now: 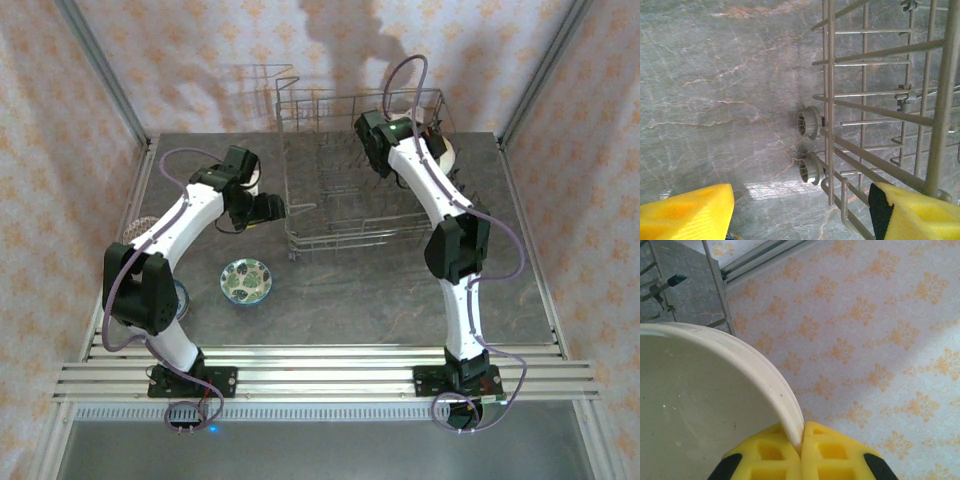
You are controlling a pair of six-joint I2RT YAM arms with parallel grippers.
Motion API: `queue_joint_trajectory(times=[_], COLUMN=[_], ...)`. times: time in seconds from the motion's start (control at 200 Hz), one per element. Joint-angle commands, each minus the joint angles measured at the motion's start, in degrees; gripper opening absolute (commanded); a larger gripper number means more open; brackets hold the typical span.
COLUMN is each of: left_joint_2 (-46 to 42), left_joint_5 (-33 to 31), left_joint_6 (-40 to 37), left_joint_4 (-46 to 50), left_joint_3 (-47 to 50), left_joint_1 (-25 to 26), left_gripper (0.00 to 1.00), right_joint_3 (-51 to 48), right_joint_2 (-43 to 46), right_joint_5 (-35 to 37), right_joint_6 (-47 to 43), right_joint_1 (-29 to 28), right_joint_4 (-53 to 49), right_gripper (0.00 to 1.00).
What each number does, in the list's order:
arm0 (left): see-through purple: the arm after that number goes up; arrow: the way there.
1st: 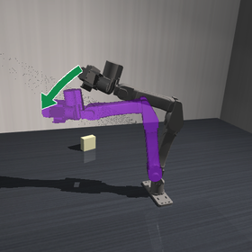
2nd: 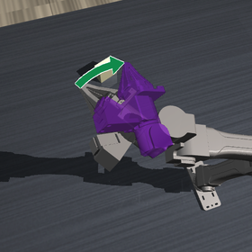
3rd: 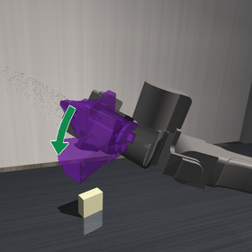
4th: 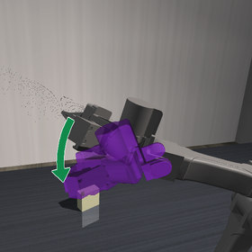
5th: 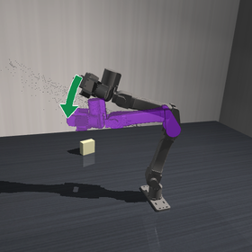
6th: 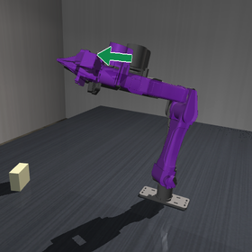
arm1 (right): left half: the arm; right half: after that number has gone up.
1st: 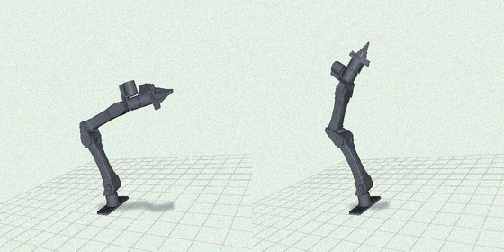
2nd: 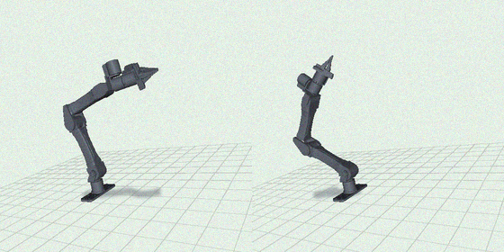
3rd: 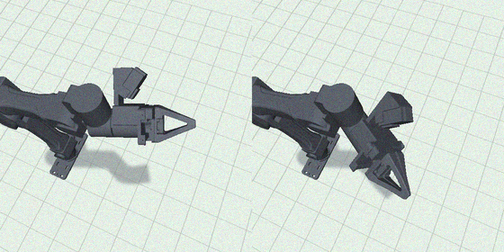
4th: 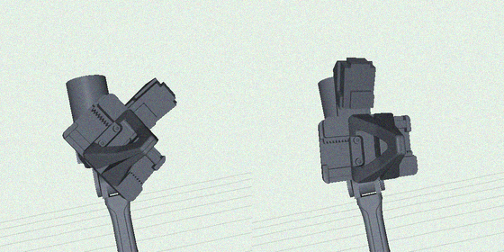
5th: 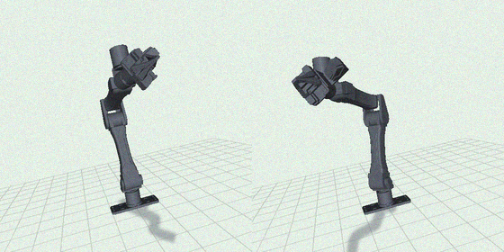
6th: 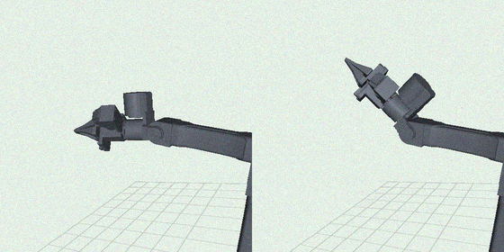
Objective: Load the bowls into the dish rack
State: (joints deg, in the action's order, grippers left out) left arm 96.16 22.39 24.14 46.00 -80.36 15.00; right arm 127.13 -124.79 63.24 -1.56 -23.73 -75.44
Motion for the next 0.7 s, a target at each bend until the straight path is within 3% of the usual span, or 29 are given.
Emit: queue_joint_trajectory(times=[0.0,0.275,0.696], left_joint_2=[-1.11,-5.04,-5.93], left_joint_5=[3.16,-0.55,-0.60], left_joint_6=[0.81,0.57,-0.56], left_joint_4=[-2.14,-1.77,-0.50], left_joint_3=[1.36,2.84,1.82], left_joint_1=[1.56,1.00,-0.07], left_gripper=[0.73,0.74,0.75], right_joint_3=[-1.44,-7.86,-1.63], right_joint_2=[1.77,2.05,-2.23], right_joint_5=[5.45,9.38,12.78], right_joint_6=[-3.99,-5.07,3.48], right_joint_1=[-0.38,-0.29,-0.26], right_joint_4=[2.85,4.56,-6.08], right_gripper=[0.00,0.00,0.00])
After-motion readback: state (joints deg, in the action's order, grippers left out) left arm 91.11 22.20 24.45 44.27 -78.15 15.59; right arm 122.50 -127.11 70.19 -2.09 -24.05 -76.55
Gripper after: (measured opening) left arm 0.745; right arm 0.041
